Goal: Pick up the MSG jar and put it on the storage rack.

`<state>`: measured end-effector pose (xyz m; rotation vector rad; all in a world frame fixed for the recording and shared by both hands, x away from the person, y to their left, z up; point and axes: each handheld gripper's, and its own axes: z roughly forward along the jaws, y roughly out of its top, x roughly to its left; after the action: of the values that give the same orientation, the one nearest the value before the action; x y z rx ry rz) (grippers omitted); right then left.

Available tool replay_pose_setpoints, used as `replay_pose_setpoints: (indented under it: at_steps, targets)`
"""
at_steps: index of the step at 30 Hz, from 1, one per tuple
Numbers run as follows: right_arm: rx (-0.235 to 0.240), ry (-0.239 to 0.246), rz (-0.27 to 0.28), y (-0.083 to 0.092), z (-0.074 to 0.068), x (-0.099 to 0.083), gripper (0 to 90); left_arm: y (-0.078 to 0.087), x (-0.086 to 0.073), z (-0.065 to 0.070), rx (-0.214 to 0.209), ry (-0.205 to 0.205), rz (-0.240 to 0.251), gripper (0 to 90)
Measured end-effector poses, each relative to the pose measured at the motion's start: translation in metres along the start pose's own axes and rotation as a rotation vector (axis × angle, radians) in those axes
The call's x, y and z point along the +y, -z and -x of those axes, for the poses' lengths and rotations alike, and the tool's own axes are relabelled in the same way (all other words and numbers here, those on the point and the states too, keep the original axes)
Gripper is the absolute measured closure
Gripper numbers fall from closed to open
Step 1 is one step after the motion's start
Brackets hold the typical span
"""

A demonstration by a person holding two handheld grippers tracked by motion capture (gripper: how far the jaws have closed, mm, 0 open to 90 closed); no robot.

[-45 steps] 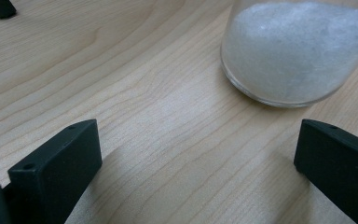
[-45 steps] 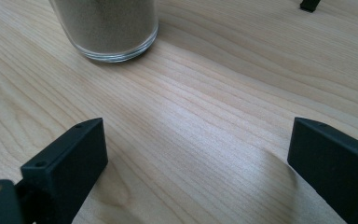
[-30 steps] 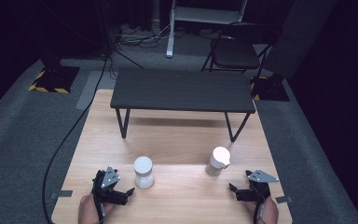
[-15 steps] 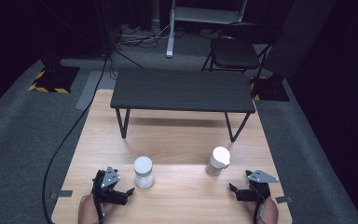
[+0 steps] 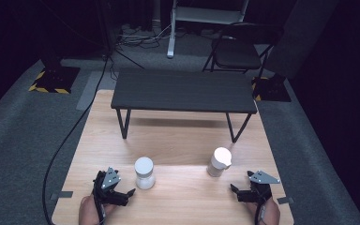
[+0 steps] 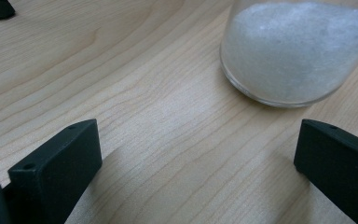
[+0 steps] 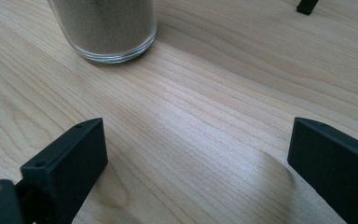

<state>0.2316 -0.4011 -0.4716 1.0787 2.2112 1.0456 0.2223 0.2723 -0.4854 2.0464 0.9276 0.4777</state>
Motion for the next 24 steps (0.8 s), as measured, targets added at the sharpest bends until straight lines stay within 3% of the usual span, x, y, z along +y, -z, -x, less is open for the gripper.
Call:
replay_pose_setpoints:
  at_steps: [9, 16, 24]
  targets:
    - [-0.003, 0.002, 0.001, 0.0, -0.001, 0.0, 4.3, 0.0, 0.001, -0.001, -0.008, -0.002, -0.007, 0.0]
    - [-0.002, 0.004, 0.002, 0.0, -0.001, 0.0, 4.3, 0.004, 0.007, -0.005, -0.039, -0.028, -0.034, 0.3]
    - [-0.002, 0.001, 0.0, 0.0, 0.0, 0.0, 4.3, 0.016, 0.0, -0.004, -0.037, -0.024, 0.044, 0.2]
